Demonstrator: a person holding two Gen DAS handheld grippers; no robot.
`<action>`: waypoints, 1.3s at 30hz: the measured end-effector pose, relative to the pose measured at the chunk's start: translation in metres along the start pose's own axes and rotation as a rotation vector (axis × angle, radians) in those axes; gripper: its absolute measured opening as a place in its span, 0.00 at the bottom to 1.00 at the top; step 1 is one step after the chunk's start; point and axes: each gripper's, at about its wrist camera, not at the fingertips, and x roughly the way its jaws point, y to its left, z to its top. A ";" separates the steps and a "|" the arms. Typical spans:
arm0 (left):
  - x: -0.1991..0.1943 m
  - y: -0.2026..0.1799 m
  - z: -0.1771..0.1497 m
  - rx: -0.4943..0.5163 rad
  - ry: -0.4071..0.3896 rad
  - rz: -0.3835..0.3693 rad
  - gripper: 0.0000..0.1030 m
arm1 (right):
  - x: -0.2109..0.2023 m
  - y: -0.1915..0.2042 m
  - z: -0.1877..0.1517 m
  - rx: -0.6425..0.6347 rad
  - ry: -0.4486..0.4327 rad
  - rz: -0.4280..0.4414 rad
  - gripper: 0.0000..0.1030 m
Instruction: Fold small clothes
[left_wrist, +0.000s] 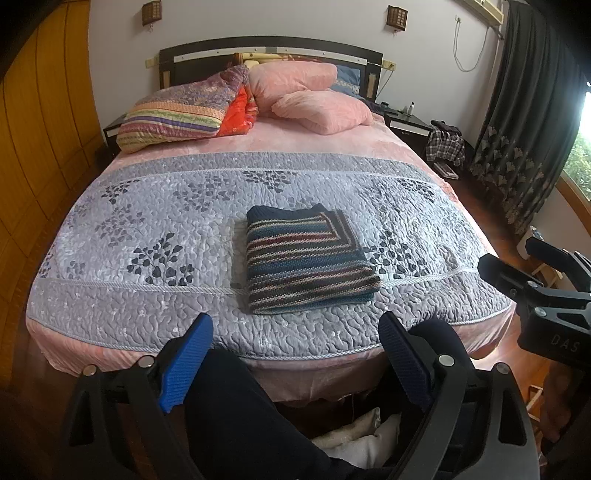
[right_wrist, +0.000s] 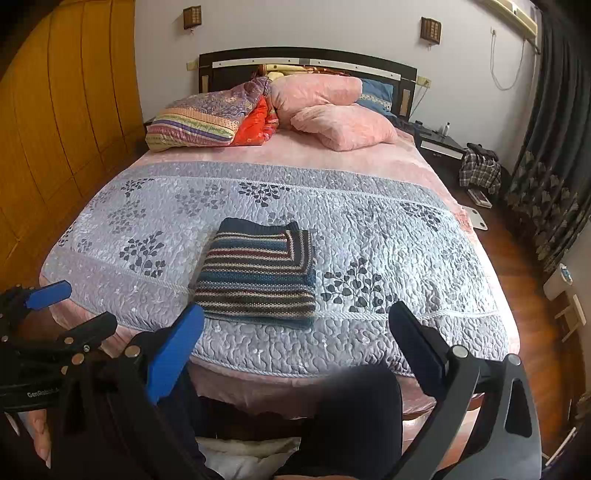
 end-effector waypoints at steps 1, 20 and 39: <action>0.001 0.000 0.000 0.001 0.001 -0.001 0.89 | 0.000 0.000 0.000 0.000 0.001 0.000 0.97; 0.003 0.001 -0.001 0.008 0.003 0.000 0.89 | 0.001 0.000 0.001 -0.004 -0.001 0.000 0.97; -0.005 0.002 0.004 0.009 -0.013 0.002 0.89 | -0.003 0.008 0.010 -0.020 -0.015 0.000 0.97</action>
